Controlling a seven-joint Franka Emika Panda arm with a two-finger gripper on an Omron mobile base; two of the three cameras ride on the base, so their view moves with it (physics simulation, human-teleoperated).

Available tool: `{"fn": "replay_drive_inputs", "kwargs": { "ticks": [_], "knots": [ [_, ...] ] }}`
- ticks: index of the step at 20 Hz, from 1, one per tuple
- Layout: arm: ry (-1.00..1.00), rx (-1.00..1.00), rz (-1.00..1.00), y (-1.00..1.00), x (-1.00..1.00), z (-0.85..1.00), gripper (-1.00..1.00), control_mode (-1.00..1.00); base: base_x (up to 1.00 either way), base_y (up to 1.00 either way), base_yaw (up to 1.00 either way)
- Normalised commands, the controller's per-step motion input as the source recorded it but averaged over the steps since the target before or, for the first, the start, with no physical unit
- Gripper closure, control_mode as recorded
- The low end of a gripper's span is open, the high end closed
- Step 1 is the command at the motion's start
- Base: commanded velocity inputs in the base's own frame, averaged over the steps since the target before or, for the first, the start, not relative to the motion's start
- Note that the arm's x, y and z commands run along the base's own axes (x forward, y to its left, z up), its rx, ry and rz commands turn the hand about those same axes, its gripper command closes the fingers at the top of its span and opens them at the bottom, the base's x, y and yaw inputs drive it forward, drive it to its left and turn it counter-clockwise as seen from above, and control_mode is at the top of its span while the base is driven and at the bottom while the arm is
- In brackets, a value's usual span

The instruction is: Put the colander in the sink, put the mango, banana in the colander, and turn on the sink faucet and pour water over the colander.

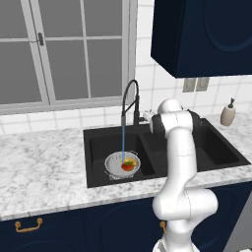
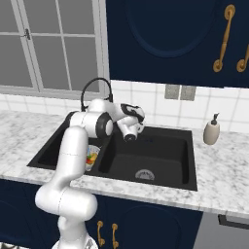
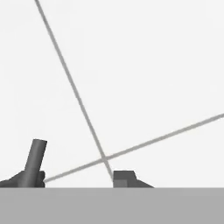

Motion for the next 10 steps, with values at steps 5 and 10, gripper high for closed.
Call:
{"fn": "replay_drive_inputs", "kwargs": {
  "ticks": [5, 10],
  "knots": [
    [-0.02, 0.44, 0.00, -1.00, 0.01, 0.48, 1.00, -1.00, 0.00, 0.00, 0.00],
    [-0.17, 0.57, 0.02, -1.00, -0.37, 0.98, 1.00, -1.00, 0.00, 0.00, 0.00]
  ]
}}
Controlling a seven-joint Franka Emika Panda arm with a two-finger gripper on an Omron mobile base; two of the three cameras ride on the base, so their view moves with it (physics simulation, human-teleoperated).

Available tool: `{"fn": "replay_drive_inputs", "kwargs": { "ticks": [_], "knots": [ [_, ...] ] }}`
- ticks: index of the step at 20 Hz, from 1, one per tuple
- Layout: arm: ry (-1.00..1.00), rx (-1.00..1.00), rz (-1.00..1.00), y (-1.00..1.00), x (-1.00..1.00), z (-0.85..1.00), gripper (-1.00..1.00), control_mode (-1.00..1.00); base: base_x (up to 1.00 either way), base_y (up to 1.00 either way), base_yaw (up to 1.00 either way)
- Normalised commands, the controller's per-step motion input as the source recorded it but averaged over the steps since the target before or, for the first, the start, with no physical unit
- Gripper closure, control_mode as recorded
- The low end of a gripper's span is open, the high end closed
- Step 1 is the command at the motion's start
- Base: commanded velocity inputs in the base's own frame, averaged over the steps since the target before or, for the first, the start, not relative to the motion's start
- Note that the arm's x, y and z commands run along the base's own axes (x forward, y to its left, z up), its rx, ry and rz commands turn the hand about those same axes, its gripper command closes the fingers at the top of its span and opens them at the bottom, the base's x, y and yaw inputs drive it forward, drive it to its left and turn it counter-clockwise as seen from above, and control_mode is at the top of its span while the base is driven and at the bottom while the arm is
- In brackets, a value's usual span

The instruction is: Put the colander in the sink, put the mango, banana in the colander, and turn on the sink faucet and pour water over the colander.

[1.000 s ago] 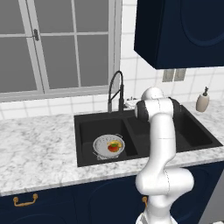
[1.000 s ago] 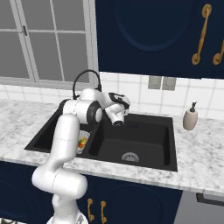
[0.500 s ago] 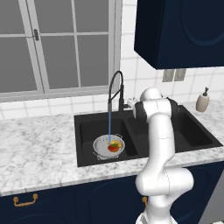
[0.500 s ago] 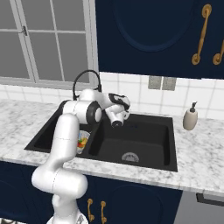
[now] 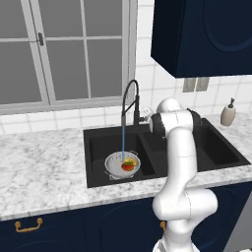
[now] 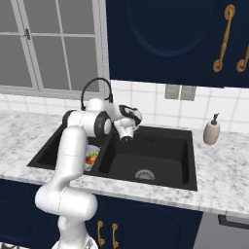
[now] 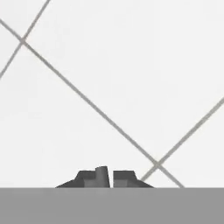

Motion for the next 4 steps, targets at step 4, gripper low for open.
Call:
{"fn": "replay_drive_inputs", "kwargs": {
  "ticks": [4],
  "knots": [
    [-0.18, 0.58, 0.00, -1.00, -0.45, 0.99, 1.00, -1.00, 0.00, 0.00, 0.00]
  ]
}}
